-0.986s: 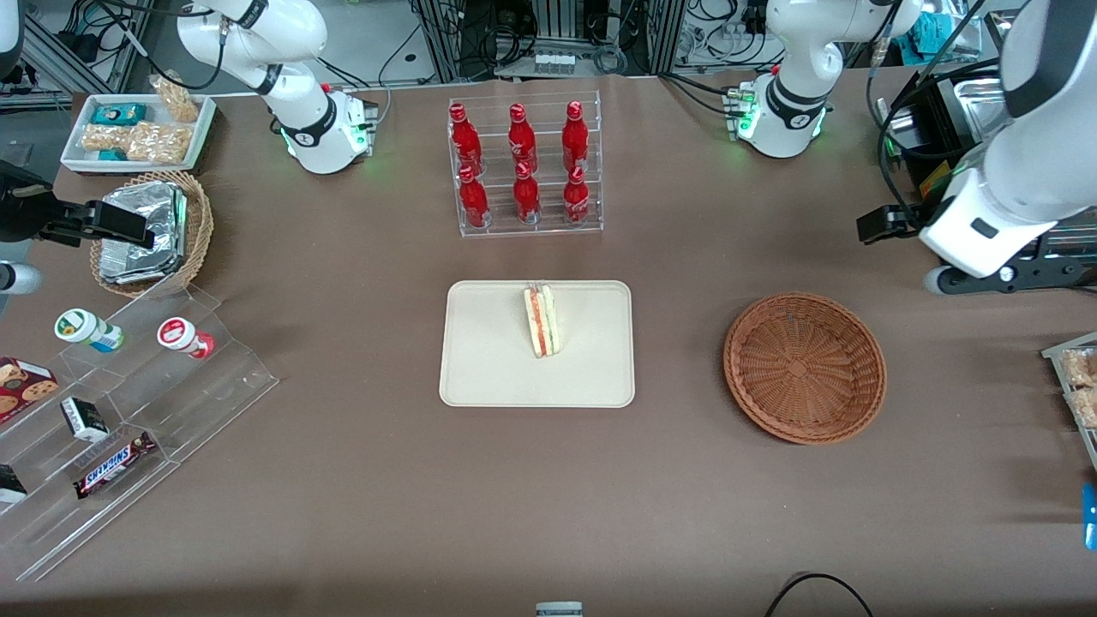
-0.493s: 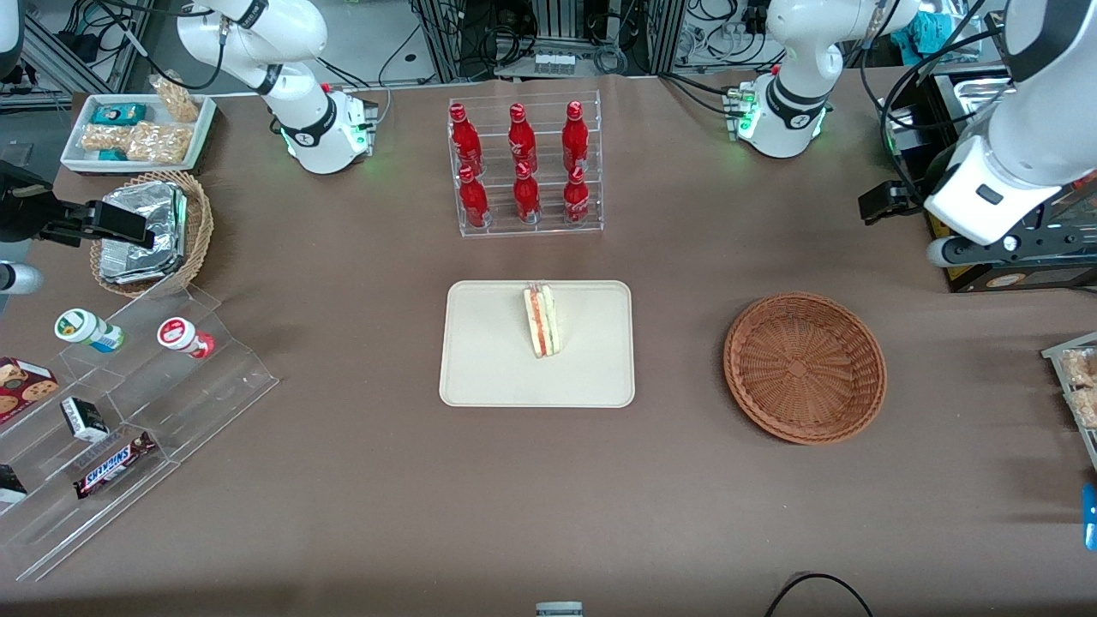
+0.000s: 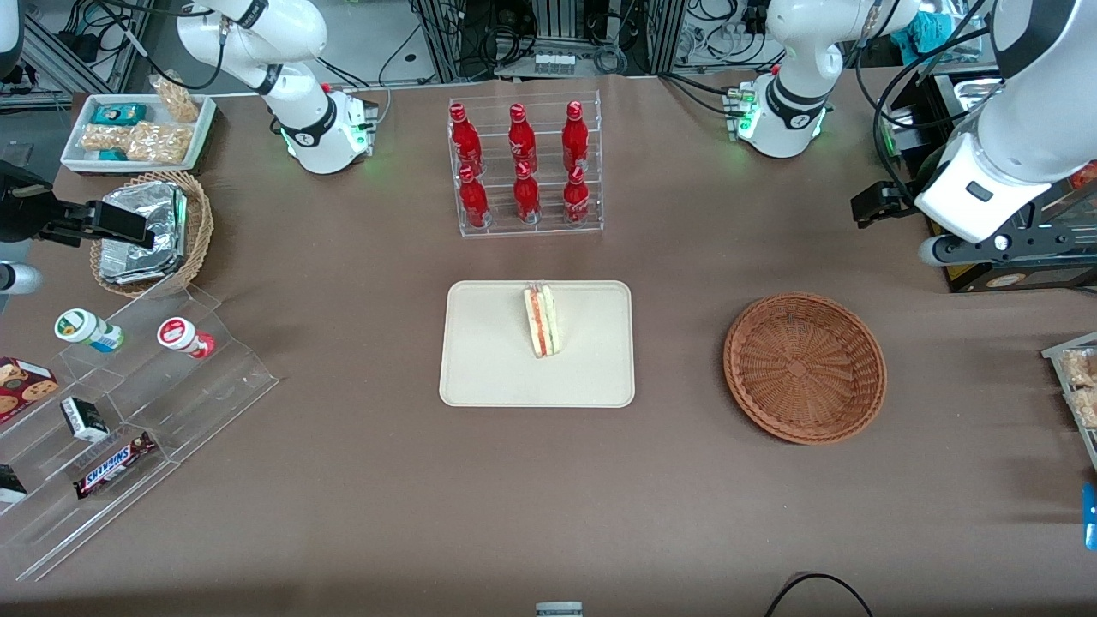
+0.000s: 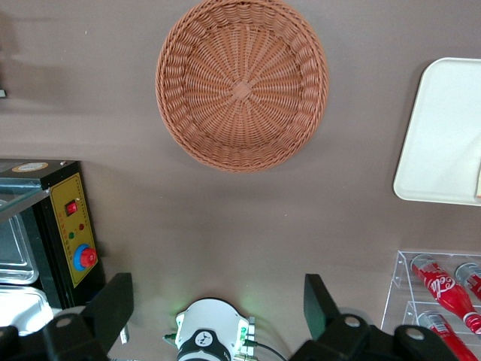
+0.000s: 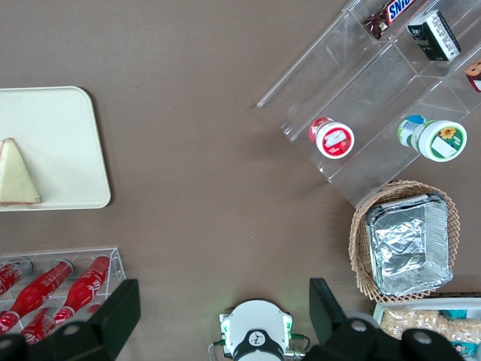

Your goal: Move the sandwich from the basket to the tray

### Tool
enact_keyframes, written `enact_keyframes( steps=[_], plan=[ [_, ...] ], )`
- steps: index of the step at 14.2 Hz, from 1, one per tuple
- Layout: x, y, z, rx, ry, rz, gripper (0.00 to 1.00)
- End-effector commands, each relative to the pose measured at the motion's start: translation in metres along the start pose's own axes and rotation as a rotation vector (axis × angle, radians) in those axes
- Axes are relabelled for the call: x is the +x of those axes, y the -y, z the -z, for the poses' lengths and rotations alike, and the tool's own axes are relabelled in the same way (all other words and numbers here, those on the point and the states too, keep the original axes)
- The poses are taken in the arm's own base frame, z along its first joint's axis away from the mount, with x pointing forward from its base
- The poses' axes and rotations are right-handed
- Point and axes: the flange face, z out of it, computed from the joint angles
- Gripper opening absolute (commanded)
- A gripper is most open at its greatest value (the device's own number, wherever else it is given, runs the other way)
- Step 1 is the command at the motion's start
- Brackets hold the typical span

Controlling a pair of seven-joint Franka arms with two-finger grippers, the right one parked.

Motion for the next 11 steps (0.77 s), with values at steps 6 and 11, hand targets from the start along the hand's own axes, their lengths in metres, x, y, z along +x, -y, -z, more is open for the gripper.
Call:
enact_keyframes(
  steps=[6,11],
  plan=[
    [0.0058,0.0002,0.0059,-0.018,-0.013,-0.003,1.0],
    [0.007,0.0002,0.0056,-0.018,-0.017,-0.007,1.0]
  ],
)
